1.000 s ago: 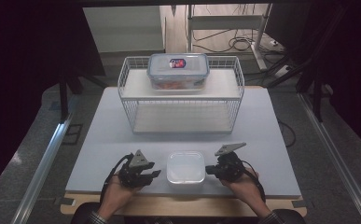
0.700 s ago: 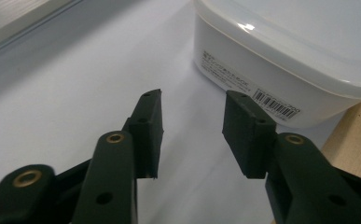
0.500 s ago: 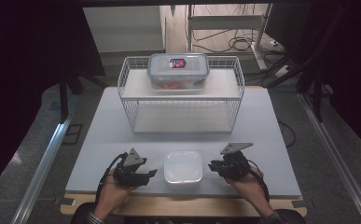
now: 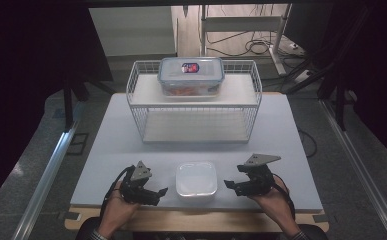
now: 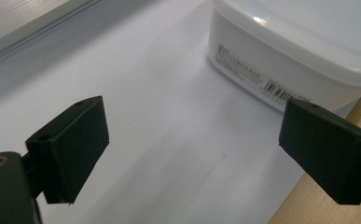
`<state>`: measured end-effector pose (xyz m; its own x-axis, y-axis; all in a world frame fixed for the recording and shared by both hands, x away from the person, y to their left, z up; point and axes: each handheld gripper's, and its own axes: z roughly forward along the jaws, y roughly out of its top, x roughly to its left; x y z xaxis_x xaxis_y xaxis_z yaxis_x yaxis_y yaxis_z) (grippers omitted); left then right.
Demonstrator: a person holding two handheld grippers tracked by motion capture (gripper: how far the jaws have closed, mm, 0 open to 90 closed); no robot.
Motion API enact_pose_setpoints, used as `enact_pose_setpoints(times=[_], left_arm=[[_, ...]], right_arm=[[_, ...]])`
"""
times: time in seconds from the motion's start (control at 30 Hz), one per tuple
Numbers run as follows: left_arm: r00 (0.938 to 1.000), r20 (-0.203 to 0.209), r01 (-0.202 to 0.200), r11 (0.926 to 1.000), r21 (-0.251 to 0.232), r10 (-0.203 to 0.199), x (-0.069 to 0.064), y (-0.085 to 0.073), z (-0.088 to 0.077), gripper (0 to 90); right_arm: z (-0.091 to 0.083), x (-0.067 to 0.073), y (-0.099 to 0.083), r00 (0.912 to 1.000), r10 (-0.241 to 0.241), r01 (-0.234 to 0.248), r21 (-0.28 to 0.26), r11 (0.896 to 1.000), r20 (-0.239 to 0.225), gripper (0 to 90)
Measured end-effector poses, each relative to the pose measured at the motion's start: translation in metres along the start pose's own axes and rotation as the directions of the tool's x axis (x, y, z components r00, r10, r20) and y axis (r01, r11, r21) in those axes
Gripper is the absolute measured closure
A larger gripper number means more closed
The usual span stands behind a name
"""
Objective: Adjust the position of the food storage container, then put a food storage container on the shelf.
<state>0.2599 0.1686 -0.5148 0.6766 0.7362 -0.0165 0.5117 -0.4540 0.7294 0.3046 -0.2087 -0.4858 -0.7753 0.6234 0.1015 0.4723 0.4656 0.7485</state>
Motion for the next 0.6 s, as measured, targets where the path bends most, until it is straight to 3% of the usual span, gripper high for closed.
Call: enact_pose_setpoints(times=[0.2, 0.37, 0.6], left_arm=[[0.9999, -0.008, -0.014, 0.9996, -0.023, 0.014, 0.0044, -0.0043, -0.0003, 4.3], [0.9998, -0.014, -0.014, 0.9992, -0.037, 0.014, 0.0059, -0.0047, 0.0002, 2.5], [0.9997, 0.005, 0.025, 0.9984, -0.051, -0.024, 0.0063, -0.0016, -0.0031, 2.6]], right_arm=[[0.0057, -0.0017, -0.0031, 0.9998, -0.01, 0.01, 0.019, 1.0, -0.017, 14.0], [0.0049, -0.0027, -0.0031, 0.9996, -0.01, 0.01, 0.006, 1.0, -0.025, 11.0], [0.0039, 0.0002, -0.0004, 0.9996, -0.019, 0.019, -0.006, 1.0, -0.022, 8.5]])
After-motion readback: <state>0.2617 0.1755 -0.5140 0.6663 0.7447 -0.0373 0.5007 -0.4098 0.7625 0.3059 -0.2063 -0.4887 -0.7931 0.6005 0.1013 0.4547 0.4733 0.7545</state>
